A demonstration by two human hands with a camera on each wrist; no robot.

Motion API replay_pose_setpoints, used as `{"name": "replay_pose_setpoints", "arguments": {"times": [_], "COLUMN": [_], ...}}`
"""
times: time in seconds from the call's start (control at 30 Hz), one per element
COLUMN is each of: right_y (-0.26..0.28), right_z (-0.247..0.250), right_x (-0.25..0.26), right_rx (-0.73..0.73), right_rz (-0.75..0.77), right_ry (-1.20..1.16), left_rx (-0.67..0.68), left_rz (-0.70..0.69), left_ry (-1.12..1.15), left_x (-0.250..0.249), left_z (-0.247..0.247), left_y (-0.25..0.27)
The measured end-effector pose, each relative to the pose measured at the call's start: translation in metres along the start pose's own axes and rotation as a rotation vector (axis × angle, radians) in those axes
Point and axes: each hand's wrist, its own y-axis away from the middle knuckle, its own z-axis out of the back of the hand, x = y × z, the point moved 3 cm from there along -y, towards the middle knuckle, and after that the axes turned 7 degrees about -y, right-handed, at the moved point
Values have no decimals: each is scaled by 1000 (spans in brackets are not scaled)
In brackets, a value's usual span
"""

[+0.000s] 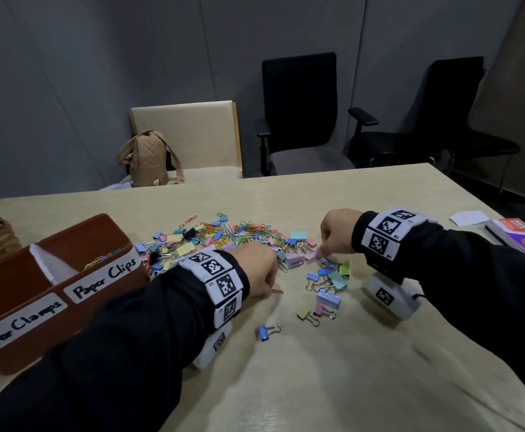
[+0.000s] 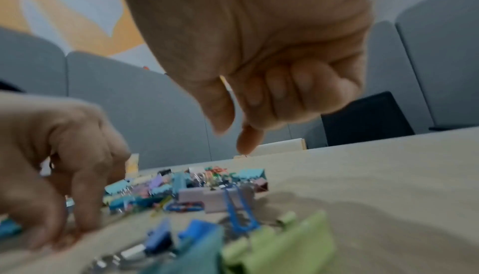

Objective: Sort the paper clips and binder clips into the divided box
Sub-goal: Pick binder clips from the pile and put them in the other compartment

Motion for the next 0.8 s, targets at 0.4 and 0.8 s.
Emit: {"name": "replay_pose_setpoints", "arguments": {"times": [0.4, 0.8], "right_y": [-2, -5], "right_z": [-3, -2], "right_x": [1, 12], "right_rx": [116, 134], "right_rz": [-11, -47], "right_ry": [-151, -812], "left_rx": [31, 34], "left_rz": [124, 186], "left_ry": [154, 247], "left_x": [3, 15], "left_z": [-8, 3], "left_y": [1, 7]}}
